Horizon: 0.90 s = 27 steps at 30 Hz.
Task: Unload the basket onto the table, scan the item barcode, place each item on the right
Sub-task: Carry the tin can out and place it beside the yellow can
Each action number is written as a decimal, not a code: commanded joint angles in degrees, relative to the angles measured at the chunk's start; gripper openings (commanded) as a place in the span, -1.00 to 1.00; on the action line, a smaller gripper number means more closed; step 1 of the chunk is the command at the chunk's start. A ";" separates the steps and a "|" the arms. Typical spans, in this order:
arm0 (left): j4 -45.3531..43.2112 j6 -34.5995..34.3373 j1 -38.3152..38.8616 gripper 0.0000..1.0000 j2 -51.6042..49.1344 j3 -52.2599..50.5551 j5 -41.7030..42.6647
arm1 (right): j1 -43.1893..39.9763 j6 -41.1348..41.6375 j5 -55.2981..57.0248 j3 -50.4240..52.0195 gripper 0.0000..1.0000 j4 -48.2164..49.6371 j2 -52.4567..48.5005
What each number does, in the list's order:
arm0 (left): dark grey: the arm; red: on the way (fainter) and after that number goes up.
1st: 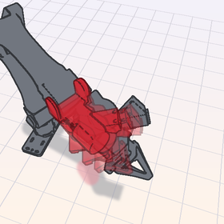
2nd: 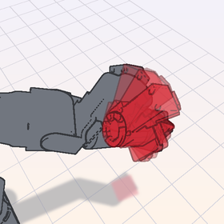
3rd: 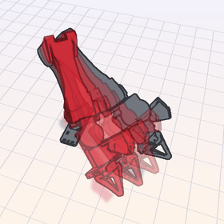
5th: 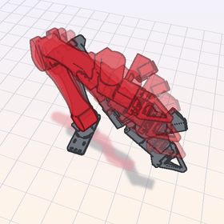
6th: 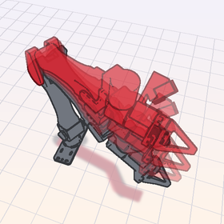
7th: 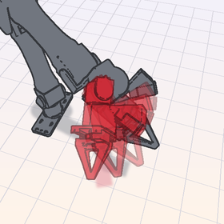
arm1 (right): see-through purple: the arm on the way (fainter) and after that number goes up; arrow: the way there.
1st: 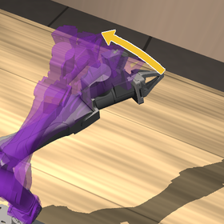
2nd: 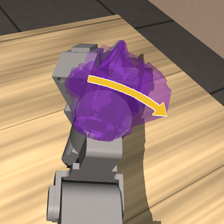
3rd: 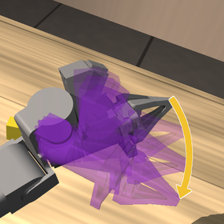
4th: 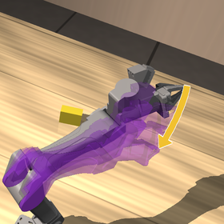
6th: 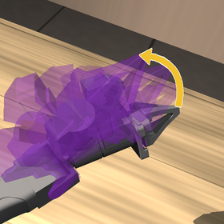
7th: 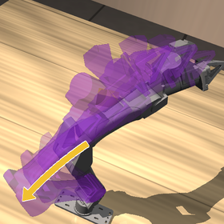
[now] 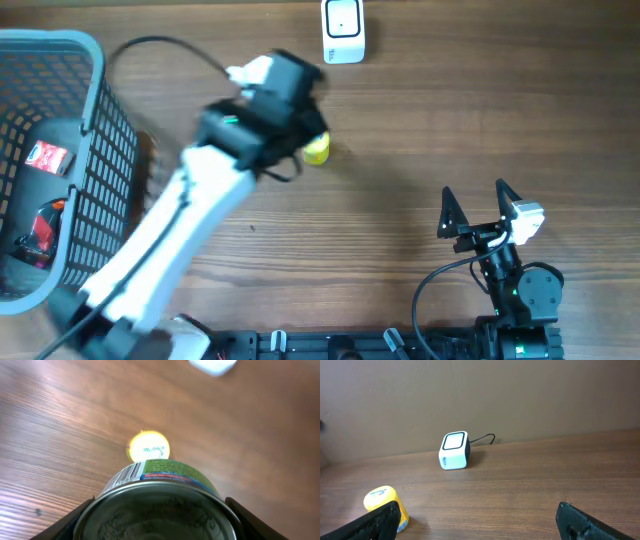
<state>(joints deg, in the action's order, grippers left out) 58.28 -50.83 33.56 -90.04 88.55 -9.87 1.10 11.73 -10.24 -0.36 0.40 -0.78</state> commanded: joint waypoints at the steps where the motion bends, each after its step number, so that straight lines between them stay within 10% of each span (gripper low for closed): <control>1: -1.57 1.14 7.63 0.20 -8.33 0.17 -5.27 | 0.20 0.42 0.39 0.07 1.00 0.26 0.35; 10: -12.48 -4.76 15.93 0.21 -26.80 0.17 -6.23 | 0.20 0.42 0.37 0.07 1.00 0.26 0.35; 21: -9.66 -55.10 13.16 0.33 -31.69 0.17 -4.09 | 0.20 0.42 0.37 0.07 1.00 0.26 0.35; 27: -12.57 -64.32 12.50 0.38 -31.69 0.17 -3.39 | 0.20 0.39 0.39 0.07 1.00 0.26 0.35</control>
<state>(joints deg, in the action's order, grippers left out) 46.65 -107.28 46.74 -121.03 88.55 -13.54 1.10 11.73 -10.24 -0.36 0.40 -0.78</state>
